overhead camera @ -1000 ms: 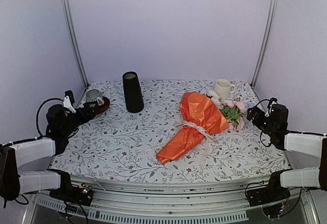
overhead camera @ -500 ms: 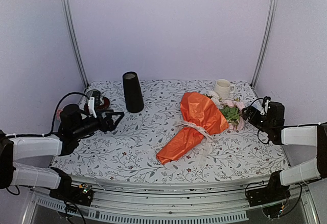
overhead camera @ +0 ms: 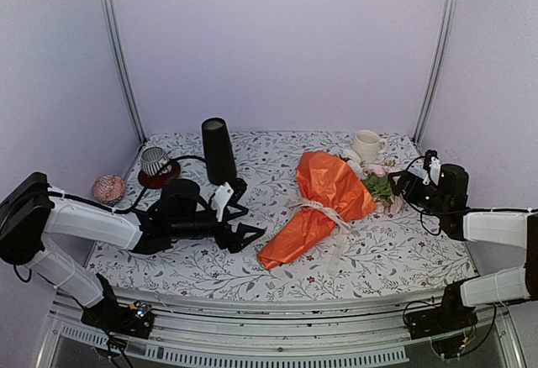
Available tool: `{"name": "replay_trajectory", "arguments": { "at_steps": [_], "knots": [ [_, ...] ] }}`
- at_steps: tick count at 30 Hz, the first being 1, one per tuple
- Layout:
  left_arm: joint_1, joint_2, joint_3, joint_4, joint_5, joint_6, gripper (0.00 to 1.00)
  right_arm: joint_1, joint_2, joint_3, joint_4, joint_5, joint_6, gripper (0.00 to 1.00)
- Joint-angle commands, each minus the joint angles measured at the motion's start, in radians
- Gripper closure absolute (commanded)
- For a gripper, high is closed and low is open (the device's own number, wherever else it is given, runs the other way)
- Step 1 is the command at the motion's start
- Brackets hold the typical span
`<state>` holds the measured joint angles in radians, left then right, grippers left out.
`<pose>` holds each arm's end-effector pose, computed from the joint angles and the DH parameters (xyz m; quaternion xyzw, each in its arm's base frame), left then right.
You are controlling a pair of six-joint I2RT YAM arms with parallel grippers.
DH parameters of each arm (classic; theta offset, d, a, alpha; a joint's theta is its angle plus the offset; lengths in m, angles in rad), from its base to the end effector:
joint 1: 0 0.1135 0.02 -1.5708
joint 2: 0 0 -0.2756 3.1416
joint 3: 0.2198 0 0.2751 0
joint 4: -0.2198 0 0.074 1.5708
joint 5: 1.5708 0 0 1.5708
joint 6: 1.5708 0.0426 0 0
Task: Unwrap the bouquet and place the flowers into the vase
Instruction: Adjust the tied bouquet at the center of the board.
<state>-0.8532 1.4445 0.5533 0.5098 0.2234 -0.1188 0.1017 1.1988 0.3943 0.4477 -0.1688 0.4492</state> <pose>0.1954 -0.2382 0.1728 0.3538 0.7459 -0.3417 0.4492 0.2559 0.0333 0.1779 0.0941 0.8144 0.2212 0.5281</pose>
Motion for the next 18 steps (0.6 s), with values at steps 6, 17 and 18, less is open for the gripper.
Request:
{"name": "replay_trajectory", "arguments": {
  "at_steps": [6, 17, 18],
  "knots": [
    [-0.102, 0.142, 0.094, -0.176, -0.074, 0.048, 0.13, 0.014, -0.052, -0.001, 0.032, -0.025, -0.045, 0.01],
    [-0.126, 0.368, 0.278, -0.317, 0.056, 0.044, 0.16, 0.102, 0.0, 0.045, 0.045, 0.028, -0.1, 0.01],
    [-0.127, 0.377, 0.288, -0.32, 0.085, 0.045, 0.16, 0.113, 0.011, 0.053, 0.044, 0.037, -0.108, 0.01]
  ]
}}
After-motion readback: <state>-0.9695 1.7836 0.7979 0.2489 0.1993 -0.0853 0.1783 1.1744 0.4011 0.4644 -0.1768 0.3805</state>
